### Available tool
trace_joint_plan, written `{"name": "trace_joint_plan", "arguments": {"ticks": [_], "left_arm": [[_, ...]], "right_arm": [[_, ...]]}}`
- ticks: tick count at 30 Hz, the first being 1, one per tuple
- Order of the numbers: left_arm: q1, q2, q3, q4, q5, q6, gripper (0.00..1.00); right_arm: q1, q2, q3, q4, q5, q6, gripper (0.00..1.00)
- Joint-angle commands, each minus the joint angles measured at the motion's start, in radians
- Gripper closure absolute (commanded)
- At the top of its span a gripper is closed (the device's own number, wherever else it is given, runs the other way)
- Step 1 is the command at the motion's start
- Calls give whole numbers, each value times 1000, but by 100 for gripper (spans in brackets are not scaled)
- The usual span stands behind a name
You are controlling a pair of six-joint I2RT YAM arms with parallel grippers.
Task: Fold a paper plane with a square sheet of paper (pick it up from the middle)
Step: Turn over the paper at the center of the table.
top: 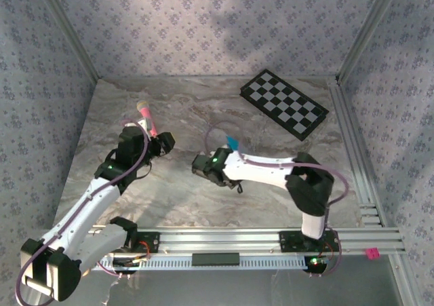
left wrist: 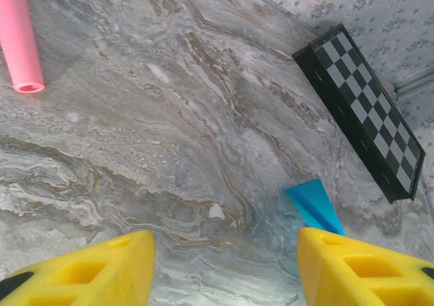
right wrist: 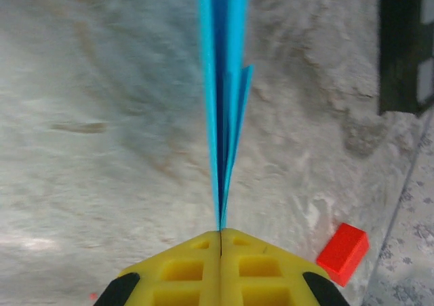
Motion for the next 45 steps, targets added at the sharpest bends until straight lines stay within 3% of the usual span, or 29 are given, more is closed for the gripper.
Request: {"name": "trace_joint_plan", "arguments": {"ticks": [1, 8, 12, 14, 17, 20, 23, 33, 42, 45], "left_arm": [[12, -27, -14, -33, -35, -11, 42], [22, -46, -24, -40, -35, -11, 41], [24, -32, -23, -43, -18, -17, 41], [26, -18, -21, -44, -2, -19, 41], [29, 7, -20, -32, 37, -19, 41], [29, 55, -15, -4, 116, -17, 43], [29, 119, 4, 4, 193, -13, 45], [22, 273, 40, 40, 328, -18, 52], [-6, 427, 83, 95, 448, -47, 64], [-20, 512, 108, 158, 520, -95, 73]], "right_arm": [[33, 78, 70, -22, -73, -22, 99], [21, 49, 59, 199, -303, -5, 83], [-33, -54, -39, 363, -464, -9, 66], [-71, -123, -114, 440, -519, 7, 64], [-160, -227, -266, 609, -654, 13, 66], [-276, -287, -403, 805, -849, 38, 81], [-355, -289, -480, 930, -954, 69, 91], [-387, -169, -500, 1023, -1004, 160, 93], [-356, -87, -504, 1077, -969, 366, 93], [-328, -85, -503, 1099, -932, 452, 94]]}}
